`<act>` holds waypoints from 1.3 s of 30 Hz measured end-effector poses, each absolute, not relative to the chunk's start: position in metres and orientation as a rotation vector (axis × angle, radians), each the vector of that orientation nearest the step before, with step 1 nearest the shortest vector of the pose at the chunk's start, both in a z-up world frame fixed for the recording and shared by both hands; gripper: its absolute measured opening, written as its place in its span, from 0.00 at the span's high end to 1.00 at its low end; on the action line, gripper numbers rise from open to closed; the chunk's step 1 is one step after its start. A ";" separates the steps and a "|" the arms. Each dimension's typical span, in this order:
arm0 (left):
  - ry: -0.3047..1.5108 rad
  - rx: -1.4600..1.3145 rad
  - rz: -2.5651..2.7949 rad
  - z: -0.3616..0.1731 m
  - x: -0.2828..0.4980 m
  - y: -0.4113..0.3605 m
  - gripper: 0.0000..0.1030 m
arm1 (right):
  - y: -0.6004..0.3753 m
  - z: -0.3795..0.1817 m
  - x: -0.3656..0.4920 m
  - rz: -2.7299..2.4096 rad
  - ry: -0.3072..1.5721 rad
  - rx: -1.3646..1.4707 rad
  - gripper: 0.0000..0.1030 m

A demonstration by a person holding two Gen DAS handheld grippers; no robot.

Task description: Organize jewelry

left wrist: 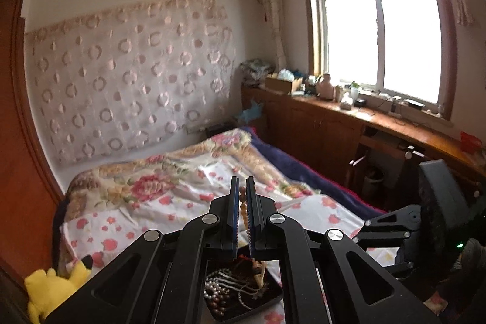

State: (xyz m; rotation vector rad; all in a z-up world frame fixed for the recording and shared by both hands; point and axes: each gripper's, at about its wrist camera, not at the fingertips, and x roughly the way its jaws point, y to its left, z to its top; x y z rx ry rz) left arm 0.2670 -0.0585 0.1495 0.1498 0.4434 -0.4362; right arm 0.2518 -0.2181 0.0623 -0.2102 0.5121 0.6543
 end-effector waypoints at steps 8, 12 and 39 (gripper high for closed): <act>0.600 0.129 -0.376 0.077 0.314 -0.037 0.96 | -0.187 0.026 0.282 0.678 0.592 -0.221 0.89; 0.648 0.118 -0.359 0.048 0.323 -0.027 0.96 | -0.175 0.005 0.296 0.683 0.641 -0.205 0.89; 0.619 0.046 -0.224 0.011 0.235 -0.008 0.11 | -0.210 -0.003 0.259 0.524 0.638 -0.059 0.45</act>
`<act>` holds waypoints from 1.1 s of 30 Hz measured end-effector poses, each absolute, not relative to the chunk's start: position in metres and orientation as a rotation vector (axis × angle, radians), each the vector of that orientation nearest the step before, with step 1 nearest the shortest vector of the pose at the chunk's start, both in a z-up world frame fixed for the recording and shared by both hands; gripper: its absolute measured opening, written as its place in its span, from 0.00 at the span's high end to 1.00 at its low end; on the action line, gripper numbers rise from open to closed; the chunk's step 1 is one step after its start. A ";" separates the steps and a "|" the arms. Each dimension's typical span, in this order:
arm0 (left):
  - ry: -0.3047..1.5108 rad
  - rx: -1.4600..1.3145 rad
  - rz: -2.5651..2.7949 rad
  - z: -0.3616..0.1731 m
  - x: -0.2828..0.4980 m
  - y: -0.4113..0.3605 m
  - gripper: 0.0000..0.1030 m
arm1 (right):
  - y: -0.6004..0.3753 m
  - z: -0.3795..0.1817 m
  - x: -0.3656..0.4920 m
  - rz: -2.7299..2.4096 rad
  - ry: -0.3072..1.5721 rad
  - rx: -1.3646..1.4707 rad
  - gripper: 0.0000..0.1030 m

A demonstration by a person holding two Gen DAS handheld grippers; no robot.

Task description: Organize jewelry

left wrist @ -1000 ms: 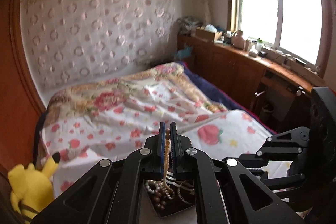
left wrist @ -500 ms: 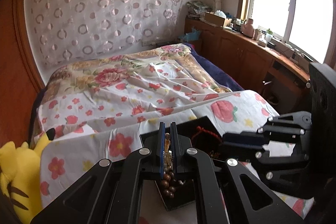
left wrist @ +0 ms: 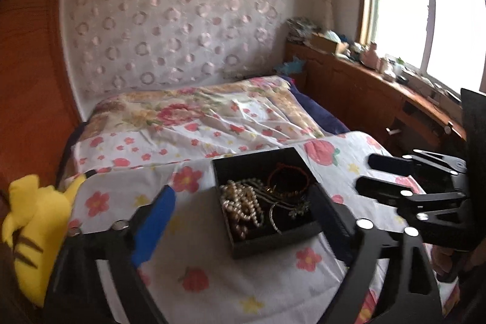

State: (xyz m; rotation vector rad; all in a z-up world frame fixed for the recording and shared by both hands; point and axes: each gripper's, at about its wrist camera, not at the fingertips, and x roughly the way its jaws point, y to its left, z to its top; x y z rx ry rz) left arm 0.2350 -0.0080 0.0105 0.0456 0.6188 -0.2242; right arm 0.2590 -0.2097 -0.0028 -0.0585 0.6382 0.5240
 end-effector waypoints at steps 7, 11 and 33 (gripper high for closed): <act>0.569 0.020 -0.128 0.026 0.179 0.001 0.07 | -0.234 0.025 0.200 0.428 0.534 -0.001 0.05; 0.546 0.029 -0.091 0.035 0.150 0.001 0.07 | -0.244 0.039 0.164 0.381 0.478 0.007 0.02; 0.517 0.026 -0.056 0.030 0.052 -0.009 0.07 | -0.262 0.028 0.070 0.256 0.443 0.029 0.02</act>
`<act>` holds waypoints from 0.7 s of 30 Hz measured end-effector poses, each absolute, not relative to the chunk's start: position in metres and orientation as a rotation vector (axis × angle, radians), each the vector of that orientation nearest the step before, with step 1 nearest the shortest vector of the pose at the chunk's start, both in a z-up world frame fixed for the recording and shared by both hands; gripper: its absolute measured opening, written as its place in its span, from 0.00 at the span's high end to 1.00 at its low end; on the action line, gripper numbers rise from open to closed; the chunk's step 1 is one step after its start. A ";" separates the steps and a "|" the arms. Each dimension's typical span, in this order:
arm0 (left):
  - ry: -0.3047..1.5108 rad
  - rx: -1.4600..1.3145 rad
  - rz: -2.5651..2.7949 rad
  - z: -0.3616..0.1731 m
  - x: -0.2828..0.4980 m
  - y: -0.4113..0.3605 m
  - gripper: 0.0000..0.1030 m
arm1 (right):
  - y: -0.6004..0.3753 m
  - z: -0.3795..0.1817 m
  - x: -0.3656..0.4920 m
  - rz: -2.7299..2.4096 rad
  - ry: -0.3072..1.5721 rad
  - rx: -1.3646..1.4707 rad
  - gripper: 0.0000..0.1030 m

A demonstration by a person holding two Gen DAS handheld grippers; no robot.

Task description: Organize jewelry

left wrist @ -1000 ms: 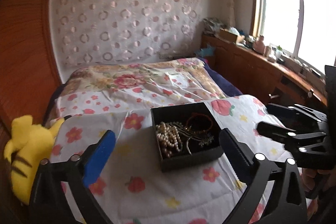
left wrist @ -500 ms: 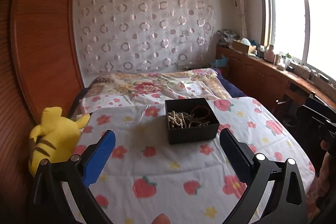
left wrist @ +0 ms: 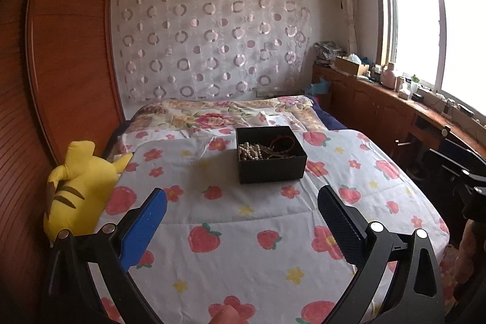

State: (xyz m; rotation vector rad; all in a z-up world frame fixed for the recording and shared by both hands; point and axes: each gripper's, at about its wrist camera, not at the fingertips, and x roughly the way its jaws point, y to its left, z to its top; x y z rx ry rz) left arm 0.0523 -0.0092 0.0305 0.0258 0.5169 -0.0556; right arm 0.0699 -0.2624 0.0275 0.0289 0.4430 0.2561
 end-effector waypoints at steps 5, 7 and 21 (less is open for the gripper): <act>0.506 0.023 -0.054 0.032 0.052 -0.008 0.07 | -0.262 0.027 0.070 0.253 0.449 0.028 0.02; 0.507 0.025 -0.055 0.032 0.052 -0.008 0.07 | -0.261 0.027 0.070 0.252 0.450 0.029 0.02; 0.505 0.024 -0.055 0.033 0.052 -0.008 0.07 | -0.262 0.027 0.070 0.252 0.449 0.028 0.02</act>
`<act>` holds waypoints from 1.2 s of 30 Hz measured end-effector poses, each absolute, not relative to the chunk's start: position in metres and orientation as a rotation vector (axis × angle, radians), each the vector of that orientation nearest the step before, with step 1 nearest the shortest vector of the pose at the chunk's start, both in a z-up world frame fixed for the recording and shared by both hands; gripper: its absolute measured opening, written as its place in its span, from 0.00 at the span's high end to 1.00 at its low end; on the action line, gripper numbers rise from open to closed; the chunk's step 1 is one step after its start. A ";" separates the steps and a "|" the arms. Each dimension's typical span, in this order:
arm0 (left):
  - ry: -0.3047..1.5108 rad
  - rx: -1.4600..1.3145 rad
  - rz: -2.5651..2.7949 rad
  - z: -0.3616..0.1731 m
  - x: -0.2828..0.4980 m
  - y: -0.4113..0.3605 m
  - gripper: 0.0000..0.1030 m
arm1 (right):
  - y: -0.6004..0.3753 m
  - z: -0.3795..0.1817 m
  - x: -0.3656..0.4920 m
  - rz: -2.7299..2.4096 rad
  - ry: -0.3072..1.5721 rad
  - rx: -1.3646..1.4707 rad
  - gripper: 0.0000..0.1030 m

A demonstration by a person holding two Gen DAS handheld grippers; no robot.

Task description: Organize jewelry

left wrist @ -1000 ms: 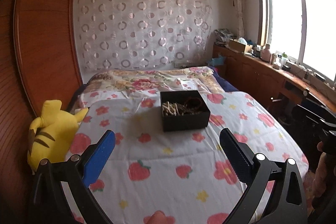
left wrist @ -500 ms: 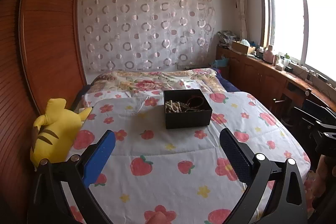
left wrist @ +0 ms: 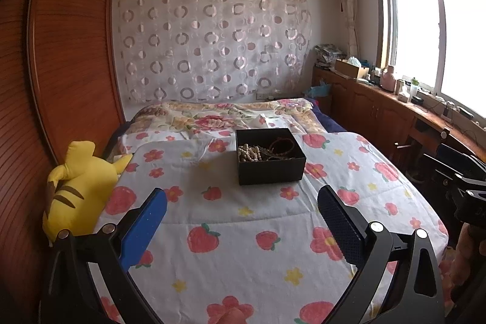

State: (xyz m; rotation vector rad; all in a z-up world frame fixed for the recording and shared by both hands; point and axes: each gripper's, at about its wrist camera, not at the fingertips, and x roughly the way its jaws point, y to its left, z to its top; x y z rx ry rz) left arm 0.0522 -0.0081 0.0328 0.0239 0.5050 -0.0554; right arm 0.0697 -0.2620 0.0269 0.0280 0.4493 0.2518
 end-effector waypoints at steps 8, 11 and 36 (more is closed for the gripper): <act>0.497 0.019 -0.059 0.032 0.048 -0.010 0.07 | -0.263 0.027 0.069 0.253 0.450 0.029 0.02; 0.493 0.020 -0.058 0.032 0.048 -0.011 0.07 | -0.263 0.027 0.070 0.251 0.450 0.029 0.02; 0.483 0.014 -0.069 0.040 0.043 -0.018 0.07 | -0.262 0.028 0.070 0.253 0.450 0.031 0.02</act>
